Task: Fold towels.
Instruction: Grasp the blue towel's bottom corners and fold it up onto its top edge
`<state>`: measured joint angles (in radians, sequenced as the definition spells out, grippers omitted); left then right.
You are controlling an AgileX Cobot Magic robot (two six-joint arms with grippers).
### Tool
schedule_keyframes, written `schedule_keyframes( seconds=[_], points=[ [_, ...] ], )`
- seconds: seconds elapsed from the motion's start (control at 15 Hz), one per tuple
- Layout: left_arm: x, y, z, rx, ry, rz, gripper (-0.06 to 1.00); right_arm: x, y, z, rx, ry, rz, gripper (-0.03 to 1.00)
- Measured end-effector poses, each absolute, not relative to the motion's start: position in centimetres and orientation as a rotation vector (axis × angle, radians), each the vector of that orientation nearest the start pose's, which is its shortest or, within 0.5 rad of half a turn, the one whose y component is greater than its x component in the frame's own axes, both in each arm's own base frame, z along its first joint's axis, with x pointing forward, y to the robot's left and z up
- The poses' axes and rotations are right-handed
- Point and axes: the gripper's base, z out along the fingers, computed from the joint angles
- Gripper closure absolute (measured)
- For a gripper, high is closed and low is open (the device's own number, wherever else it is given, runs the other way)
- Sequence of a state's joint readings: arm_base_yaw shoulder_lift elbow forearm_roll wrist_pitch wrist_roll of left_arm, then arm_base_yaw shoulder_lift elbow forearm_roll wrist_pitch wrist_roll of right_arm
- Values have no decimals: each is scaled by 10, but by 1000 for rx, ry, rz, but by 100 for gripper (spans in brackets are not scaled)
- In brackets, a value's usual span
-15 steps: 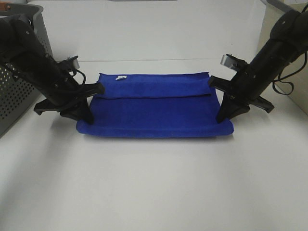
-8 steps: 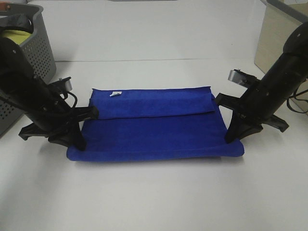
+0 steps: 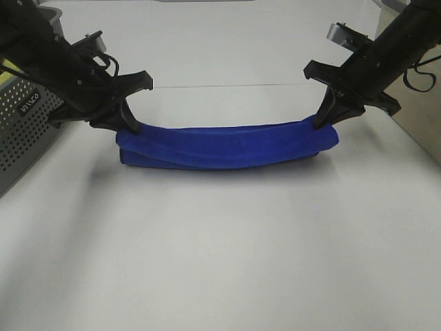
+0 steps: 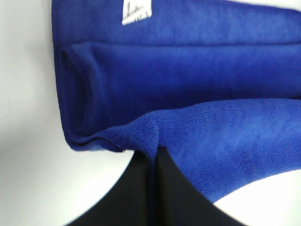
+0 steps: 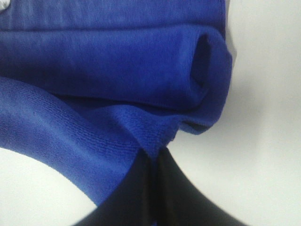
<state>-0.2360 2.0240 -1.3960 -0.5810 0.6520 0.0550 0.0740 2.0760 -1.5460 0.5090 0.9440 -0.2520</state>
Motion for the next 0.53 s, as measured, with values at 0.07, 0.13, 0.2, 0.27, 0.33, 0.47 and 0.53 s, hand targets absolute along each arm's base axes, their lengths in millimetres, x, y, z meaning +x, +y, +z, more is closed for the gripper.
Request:
schedule_keyframes(
  seconds=[0.07, 0.13, 0.2, 0.27, 0.33, 0.47, 0.53],
  points=[
    [413, -126, 173, -169, 2724, -656, 94, 434, 68, 183, -90, 2850, 612, 97],
    [422, -121, 170, -188, 2713, -654, 94, 444, 69, 179, -80, 2852, 614, 97],
    [430, -117, 168, -204, 2704, -647, 94, 453, 70, 174, -86, 2848, 615, 97],
    [438, -112, 166, -220, 2692, -645, 94, 463, 71, 171, -85, 2837, 616, 97],
    [445, -110, 163, -222, 2682, -642, 94, 471, 71, 163, -81, 2838, 617, 97],
    [457, -111, 151, -210, 2673, -629, 94, 483, 72, 145, -76, 2841, 615, 97],
    [461, -111, 142, -215, 2672, -620, 94, 487, 72, 138, -70, 2839, 611, 97]
  ],
)
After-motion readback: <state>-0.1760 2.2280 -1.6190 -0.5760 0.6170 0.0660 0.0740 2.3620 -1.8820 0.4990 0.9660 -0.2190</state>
